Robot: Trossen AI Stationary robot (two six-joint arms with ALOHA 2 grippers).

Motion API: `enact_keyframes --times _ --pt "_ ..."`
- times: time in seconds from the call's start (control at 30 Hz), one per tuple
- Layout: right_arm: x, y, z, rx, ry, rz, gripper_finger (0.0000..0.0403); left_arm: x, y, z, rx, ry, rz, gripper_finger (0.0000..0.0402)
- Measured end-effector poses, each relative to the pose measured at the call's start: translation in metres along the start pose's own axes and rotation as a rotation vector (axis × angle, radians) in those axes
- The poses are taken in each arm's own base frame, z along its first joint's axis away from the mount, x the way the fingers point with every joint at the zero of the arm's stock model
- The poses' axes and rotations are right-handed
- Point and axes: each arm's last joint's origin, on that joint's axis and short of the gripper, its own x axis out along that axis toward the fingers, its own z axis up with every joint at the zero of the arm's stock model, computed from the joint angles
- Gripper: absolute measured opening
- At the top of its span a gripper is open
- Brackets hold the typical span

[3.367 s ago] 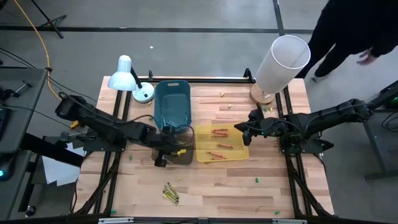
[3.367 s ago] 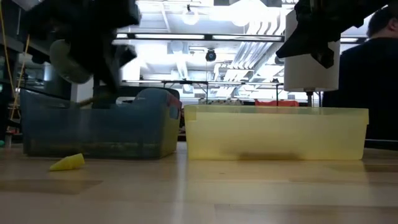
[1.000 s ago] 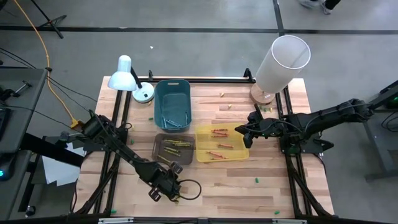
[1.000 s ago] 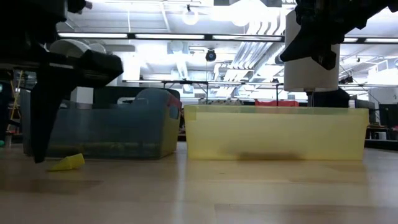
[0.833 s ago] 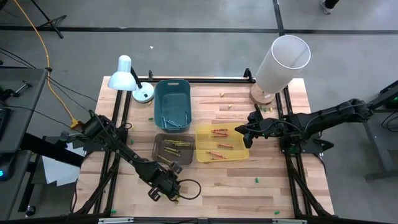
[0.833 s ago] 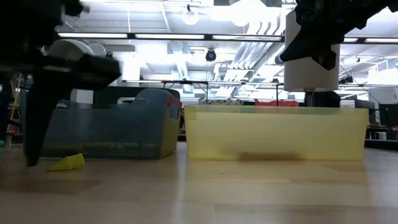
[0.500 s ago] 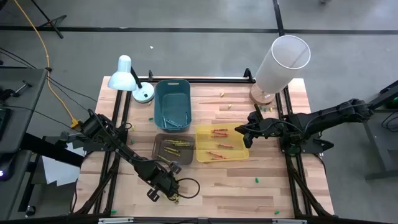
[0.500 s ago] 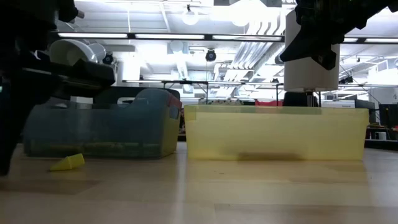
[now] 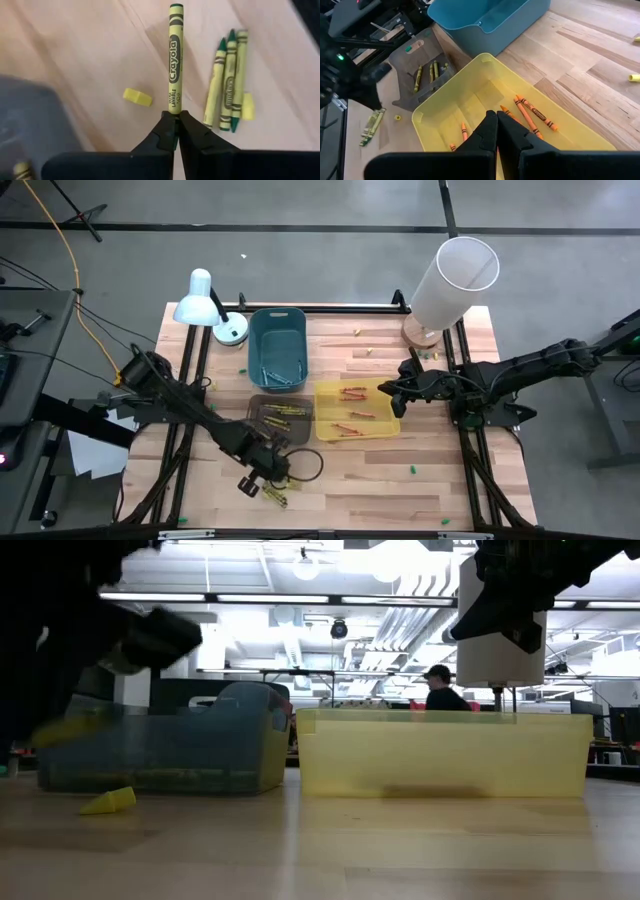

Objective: Sort crayons
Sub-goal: Put the green crayon into the black bin

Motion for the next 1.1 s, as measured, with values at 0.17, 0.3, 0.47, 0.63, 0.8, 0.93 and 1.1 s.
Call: enact_keyframes --times 0.17,0.3,0.47,0.63,0.8,0.93,1.1 --pt "0.0 0.0 0.0 0.003 0.0 0.0 0.0 -0.038 0.011 -0.003 -0.034 -0.128 0.029 0.0001" --pt "0.0 0.0 0.0 0.022 -0.014 -0.014 0.0 -0.072 0.022 -0.014 -0.09 -0.224 0.106 0.0" --pt "0.0 -0.001 0.001 0.059 -0.037 -0.037 0.0 -0.114 0.034 -0.034 -0.191 -0.361 0.243 0.0" --pt "0.0 -0.001 0.001 0.074 -0.046 -0.047 0.0 -0.141 0.041 -0.057 -0.283 -0.465 0.362 0.0" --pt "0.0 -0.001 0.001 0.074 -0.046 -0.046 0.0 -0.152 0.043 -0.079 -0.373 -0.534 0.401 0.0" --pt "0.0 -0.001 0.001 0.073 -0.046 -0.047 0.0 -0.153 0.043 -0.091 -0.405 -0.532 0.398 0.0" --pt "0.0 -0.002 0.001 0.072 -0.045 -0.048 0.0 -0.143 0.046 -0.089 -0.368 -0.361 0.418 0.0"
